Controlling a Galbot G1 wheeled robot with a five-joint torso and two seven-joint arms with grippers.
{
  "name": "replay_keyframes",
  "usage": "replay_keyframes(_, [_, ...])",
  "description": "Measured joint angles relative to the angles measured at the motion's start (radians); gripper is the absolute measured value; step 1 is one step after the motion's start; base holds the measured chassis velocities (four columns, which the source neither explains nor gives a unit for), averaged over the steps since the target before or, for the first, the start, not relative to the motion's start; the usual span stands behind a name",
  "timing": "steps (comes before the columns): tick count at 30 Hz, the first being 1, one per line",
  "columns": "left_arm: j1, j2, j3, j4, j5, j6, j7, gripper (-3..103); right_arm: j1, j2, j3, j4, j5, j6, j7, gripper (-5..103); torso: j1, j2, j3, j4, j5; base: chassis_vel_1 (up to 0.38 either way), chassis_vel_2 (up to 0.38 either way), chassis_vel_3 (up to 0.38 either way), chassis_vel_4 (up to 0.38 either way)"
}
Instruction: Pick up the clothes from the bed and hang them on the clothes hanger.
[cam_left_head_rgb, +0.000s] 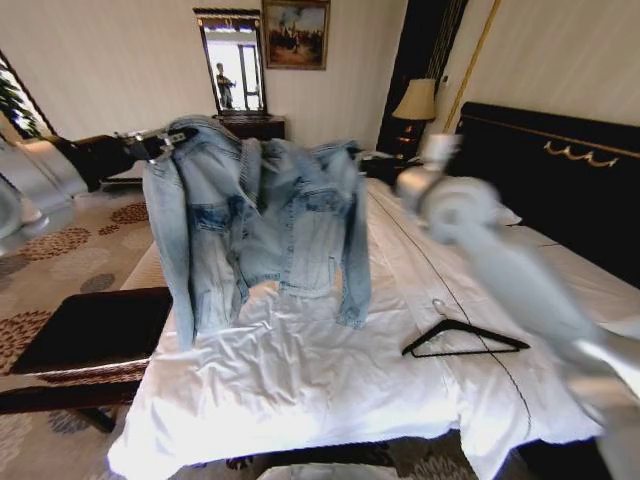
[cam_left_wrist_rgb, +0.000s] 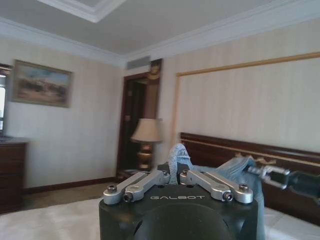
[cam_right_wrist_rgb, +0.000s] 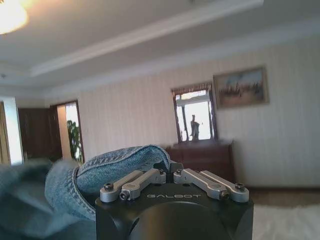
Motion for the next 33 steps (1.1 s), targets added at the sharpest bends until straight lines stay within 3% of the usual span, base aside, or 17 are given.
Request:
replay_keyframes(1, [0.034,0.012,-0.058,-0.041,-0.025,0.021,-0.011,3,-0.030,-0.071,0.059,0.073,0.058,-0.001,0.017,2,0.000,0.000,0.000,-0.0015,-0.0004,0.000,0.000,0.000,0.000])
replay_keyframes(3, [0.095,0.042,-0.144,-0.114,-0.067,0.061,-0.043,3,-0.068,-0.170,0.141,0.177,0.171,-0.006,0.051,2,0.000,0.000,0.000,-0.0017,0.0003,0.000,0.000,0.000,0.000])
replay_keyframes(5, [0.105,0.045,-0.177,-0.135,-0.099,0.085,-0.066,3,-0.087,-0.198,0.181,0.210,0.213,-0.011,0.061,2,0.000,0.000,0.000,-0.0017,0.0005,0.000,0.000,0.000,0.000])
replay_keyframes(8, [0.120,0.044,-0.368,-0.165,-0.298,0.218,-0.212,3,-0.140,-0.283,0.344,0.306,0.440,-0.070,0.147,2,0.000,0.000,0.000,-0.0002,0.0000,0.000,0.000,0.000,0.000])
replay_keyframes(10, [0.120,0.068,-0.375,-0.144,-0.345,0.268,-0.249,3,-0.144,-0.318,0.419,0.338,0.646,-0.119,0.256,2,0.000,0.000,0.000,0.0003,-0.0003,0.000,0.000,0.000,0.000])
replay_keyframes(11, [0.120,0.068,-0.375,-0.144,-0.345,0.268,-0.249,3,-0.144,-0.318,0.419,0.338,0.646,-0.119,0.256,2,0.000,0.000,0.000,0.0003,-0.0003,0.000,0.000,0.000,0.000])
replay_keyframes(13, [0.125,0.066,-0.353,-0.103,-0.407,0.321,-0.331,3,-0.143,-0.351,0.498,0.367,0.897,-0.168,0.428,2,0.000,0.000,0.000,-0.0002,-0.0011,0.000,0.000,0.000,0.000])
replay_keyframes(15, [0.131,0.049,-0.352,-0.083,-0.491,0.368,-0.405,3,-0.144,-0.366,0.530,0.385,1.007,-0.193,0.516,2,0.000,0.000,0.000,-0.0005,-0.0011,0.000,0.000,0.000,0.000])
replay_keyframes(18, [0.155,0.042,-0.326,-0.080,-0.509,0.396,-0.431,3,-0.155,-0.363,0.529,0.402,1.078,-0.225,0.605,2,0.000,0.000,0.000,-0.0003,-0.0005,0.000,0.000,0.000,0.000])
replay_keyframes(22, [0.233,-0.015,-0.285,-0.084,-0.401,0.405,-0.433,3,-0.228,-0.318,0.483,0.411,1.019,-0.259,0.669,2,0.000,0.000,0.000,-0.0002,0.0000,0.000,0.000,0.000,0.000])
replay_keyframes(25, [0.409,-0.157,-0.239,-0.072,-0.172,0.404,-0.414,3,-0.349,-0.221,0.402,0.389,0.851,-0.290,0.685,2,0.001,0.000,0.001,-0.0002,-0.0009,0.000,0.000,0.000,0.000])
replay_keyframes(27, [0.462,-0.236,-0.157,-0.046,-0.011,0.404,-0.384,3,-0.409,-0.174,0.343,0.356,0.730,-0.296,0.655,2,0.001,0.000,0.001,0.0002,-0.0009,0.000,0.000,0.000,0.000])
replay_keyframes(28, [0.462,-0.236,-0.157,-0.046,-0.011,0.404,-0.384,3,-0.409,-0.174,0.343,0.356,0.730,-0.296,0.655,2,0.001,0.000,0.001,0.0002,-0.0009,0.000,0.000,0.000,0.000])
replay_keyframes(29, [0.474,-0.331,-0.055,0.001,0.138,0.391,-0.356,3,-0.457,-0.132,0.270,0.308,0.576,-0.299,0.603,2,0.001,0.000,0.001,0.0002,-0.0009,0.000,0.000,0.000,0.000])
replay_keyframes(30, [0.472,-0.356,-0.031,0.015,0.172,0.387,-0.352,3,-0.466,-0.122,0.254,0.298,0.542,-0.301,0.590,2,0.001,0.000,0.001,0.0001,-0.0012,0.000,0.000,0.000,0.000])
replay_keyframes(31, [0.457,-0.435,0.038,0.059,0.251,0.372,-0.346,3,-0.496,-0.081,0.195,0.243,0.418,-0.302,0.538,2,0.001,0.000,0.001,-0.0002,-0.0007,0.000,0.000,0.000,0.000])
replay_keyframes(33, [0.445,-0.483,0.077,0.089,0.294,0.361,-0.346,3,-0.504,-0.058,0.160,0.211,0.350,-0.302,0.507,2,0.001,0.000,0.001,-0.0004,-0.0009,0.000,0.000,0.000,0.000])
